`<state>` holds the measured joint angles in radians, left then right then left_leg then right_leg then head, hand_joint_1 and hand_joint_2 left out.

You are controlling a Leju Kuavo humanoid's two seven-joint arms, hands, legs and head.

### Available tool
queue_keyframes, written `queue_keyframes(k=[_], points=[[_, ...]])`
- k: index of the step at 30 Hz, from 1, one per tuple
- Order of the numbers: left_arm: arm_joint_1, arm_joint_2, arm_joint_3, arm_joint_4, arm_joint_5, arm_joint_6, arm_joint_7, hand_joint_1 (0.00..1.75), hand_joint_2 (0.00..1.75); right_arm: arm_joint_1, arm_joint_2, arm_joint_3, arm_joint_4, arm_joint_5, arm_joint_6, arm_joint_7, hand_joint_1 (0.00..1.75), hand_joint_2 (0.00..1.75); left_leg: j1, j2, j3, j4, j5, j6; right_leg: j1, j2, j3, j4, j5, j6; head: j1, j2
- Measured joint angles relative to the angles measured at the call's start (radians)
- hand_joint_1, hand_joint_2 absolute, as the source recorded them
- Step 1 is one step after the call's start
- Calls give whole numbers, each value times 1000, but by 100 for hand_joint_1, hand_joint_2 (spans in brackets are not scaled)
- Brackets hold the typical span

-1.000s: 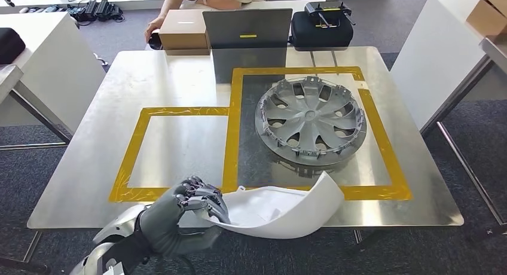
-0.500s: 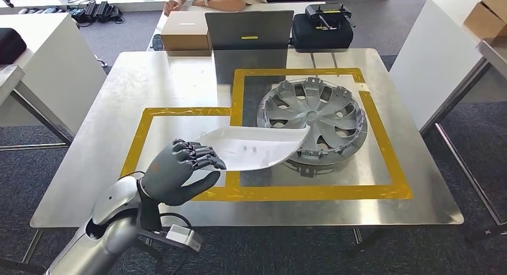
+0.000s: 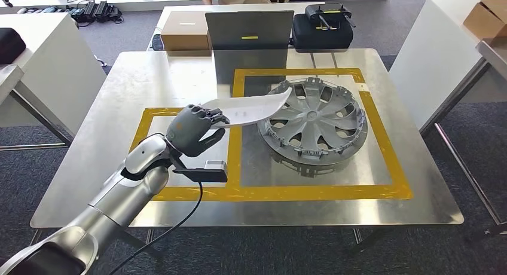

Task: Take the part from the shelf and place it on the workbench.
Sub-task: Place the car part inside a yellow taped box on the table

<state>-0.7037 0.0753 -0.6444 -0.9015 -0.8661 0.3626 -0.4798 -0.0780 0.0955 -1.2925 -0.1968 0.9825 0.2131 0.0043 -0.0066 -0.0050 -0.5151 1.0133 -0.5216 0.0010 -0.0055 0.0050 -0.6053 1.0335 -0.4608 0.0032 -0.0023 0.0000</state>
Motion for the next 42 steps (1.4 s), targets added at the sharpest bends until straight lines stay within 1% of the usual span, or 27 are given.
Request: queue_keyframes(k=[3, 6, 10, 14, 24, 33, 42], points=[[-46, -31, -12, 135, -17, 34, 17, 175, 175, 1, 0, -1, 0, -4, -2, -3, 0, 0, 0, 0, 0, 0, 0, 0, 0, 1, 0, 0, 0, 0, 0, 0], [-70, -48, -16, 234, -25, 52, 35, 175, 175, 4, 0, -3, 0, -7, -3, -6, 0, 0, 0, 0, 0, 0, 0, 0, 0, 1, 0, 0, 0, 0, 0, 0], [-84, -58, -23, 336, -31, 72, 59, 175, 175, 5, 0, -7, 0, -8, -8, -8, 0, 0, 0, 0, 0, 0, 0, 0, 0, 1, 0, 0, 0, 0, 0, 0], [-86, -56, -25, 397, -38, 87, 82, 175, 175, 6, 0, -7, 0, -9, -12, -14, 0, 0, 0, 0, 0, 0, 0, 0, 0, 1, 0, 0, 0, 0, 0, 0], [-85, -17, 14, 469, -51, 132, 121, 175, 175, 8, 0, -8, 0, -7, -13, -18, 0, 0, 0, 0, -1, 0, 0, 0, 0, 1, 0, 0, 0, 0, 0, 0], [-71, 23, 62, 498, -67, 137, 151, 175, 175, 8, 0, -8, 0, -8, -14, -18, 0, 0, 0, 0, -1, 0, 0, 0, 0, 1, 0, 0, 0, 0, 0, 0], [-32, 36, 79, 519, -84, 128, 154, 175, 175, 8, 0, -8, 0, -4, -14, -18, 0, 0, 0, 0, -1, 0, 0, 0, 0, 1, 0, 0, 0, 0, 0, 0]])
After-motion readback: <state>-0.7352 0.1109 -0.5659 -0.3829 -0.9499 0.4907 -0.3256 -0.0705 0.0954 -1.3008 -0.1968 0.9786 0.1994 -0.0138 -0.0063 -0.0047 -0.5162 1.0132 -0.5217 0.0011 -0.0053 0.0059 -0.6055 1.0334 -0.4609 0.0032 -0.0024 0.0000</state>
